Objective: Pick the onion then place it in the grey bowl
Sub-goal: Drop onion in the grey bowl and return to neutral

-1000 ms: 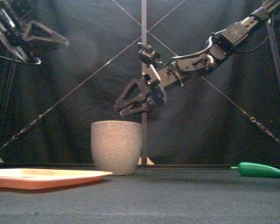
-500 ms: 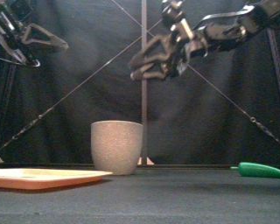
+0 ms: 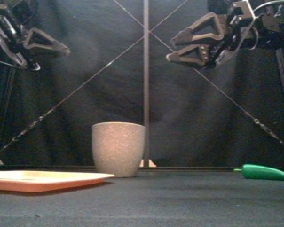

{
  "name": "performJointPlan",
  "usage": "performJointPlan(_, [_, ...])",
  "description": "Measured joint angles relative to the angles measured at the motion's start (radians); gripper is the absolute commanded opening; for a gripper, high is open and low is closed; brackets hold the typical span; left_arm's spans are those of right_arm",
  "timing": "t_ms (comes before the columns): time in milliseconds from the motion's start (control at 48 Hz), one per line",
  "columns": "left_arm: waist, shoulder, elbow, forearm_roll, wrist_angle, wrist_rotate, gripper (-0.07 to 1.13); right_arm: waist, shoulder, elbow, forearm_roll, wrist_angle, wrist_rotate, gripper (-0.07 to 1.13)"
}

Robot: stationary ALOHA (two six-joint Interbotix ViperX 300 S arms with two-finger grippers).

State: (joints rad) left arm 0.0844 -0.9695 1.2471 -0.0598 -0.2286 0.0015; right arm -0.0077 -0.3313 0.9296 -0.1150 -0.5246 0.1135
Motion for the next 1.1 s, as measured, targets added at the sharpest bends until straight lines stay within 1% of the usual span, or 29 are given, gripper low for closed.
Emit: performJointPlan(1104, [0.006,0.000,0.003,0.002,0.000,0.000,-0.02,-0.002,-0.009,0.006,-0.014,-0.008,-0.006,0.90])
